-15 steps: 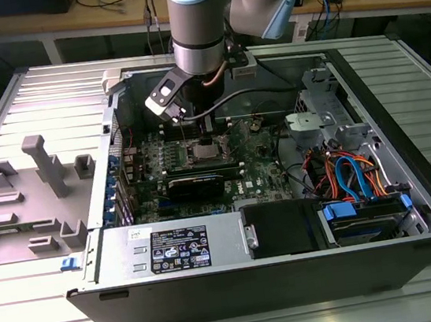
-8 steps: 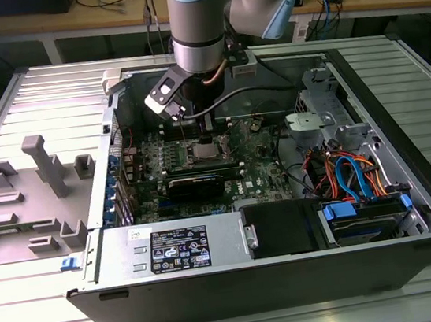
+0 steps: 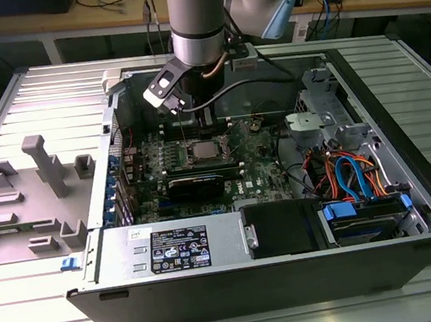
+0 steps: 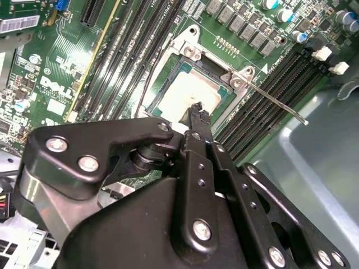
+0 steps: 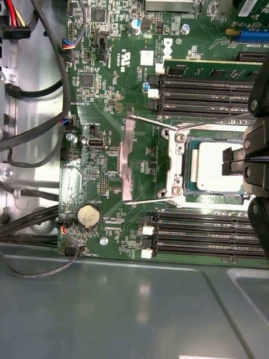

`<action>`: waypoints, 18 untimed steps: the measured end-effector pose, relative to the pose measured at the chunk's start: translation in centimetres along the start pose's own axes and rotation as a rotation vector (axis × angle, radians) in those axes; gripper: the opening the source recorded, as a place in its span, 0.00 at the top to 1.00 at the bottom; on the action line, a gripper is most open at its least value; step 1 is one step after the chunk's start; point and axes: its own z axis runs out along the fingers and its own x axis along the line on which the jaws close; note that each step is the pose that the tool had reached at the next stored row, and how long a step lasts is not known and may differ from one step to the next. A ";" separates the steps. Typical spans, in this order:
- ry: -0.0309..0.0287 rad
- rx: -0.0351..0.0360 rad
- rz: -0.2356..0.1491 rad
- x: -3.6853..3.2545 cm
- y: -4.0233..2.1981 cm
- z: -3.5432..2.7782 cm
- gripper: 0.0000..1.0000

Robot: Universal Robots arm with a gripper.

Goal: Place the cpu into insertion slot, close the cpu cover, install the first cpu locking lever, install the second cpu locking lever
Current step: 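Close the cpu cover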

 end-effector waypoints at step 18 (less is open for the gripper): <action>0.0000 0.0000 0.000 0.04 0.02 -2.15 0.89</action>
